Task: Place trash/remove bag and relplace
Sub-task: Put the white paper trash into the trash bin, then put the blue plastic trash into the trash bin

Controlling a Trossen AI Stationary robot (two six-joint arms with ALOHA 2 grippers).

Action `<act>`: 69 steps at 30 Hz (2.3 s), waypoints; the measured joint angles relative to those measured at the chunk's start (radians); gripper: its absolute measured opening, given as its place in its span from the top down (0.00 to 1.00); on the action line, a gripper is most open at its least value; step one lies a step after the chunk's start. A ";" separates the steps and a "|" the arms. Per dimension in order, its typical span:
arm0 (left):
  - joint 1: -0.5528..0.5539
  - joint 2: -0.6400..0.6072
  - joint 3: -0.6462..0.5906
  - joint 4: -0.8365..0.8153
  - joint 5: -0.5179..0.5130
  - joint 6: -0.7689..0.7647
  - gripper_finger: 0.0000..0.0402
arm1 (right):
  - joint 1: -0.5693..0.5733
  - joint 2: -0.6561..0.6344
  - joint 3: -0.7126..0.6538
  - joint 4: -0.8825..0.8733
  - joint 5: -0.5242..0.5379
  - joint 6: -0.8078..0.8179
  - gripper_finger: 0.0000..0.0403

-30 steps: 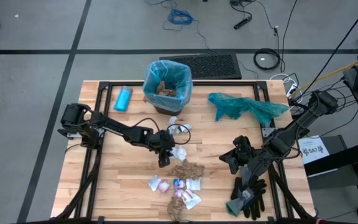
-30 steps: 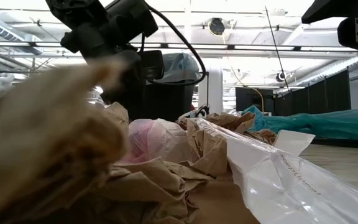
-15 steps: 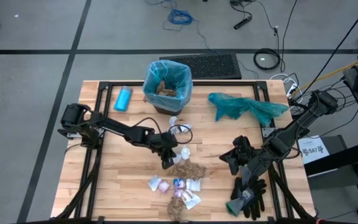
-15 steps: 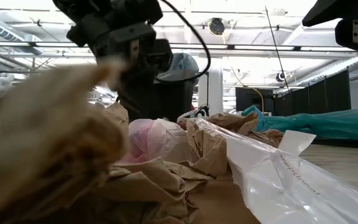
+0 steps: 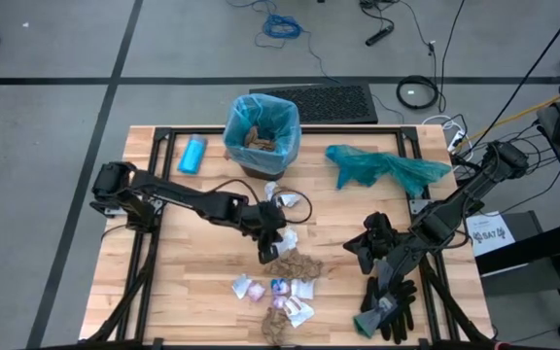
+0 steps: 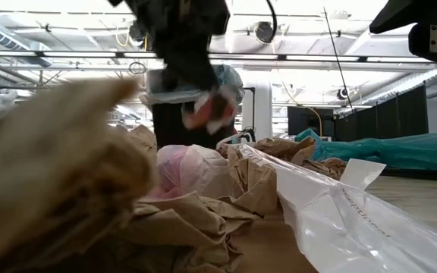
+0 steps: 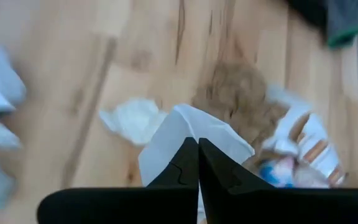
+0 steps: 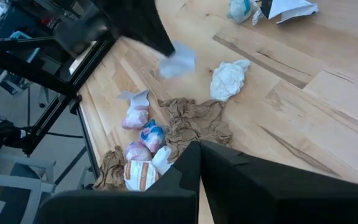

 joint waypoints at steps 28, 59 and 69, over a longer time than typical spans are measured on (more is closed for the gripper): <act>0.245 -0.180 0.228 -0.142 -0.197 -0.003 1.00 | -0.192 -0.129 -0.229 0.147 -0.368 -0.347 1.00; 0.725 -0.251 0.228 -0.153 -0.028 0.199 0.62 | -0.624 -0.339 -0.346 0.149 -0.487 -0.425 1.00; 0.540 -0.338 0.227 -0.245 -0.166 0.001 0.63 | -0.794 -0.403 -0.346 0.121 -0.705 -0.643 1.00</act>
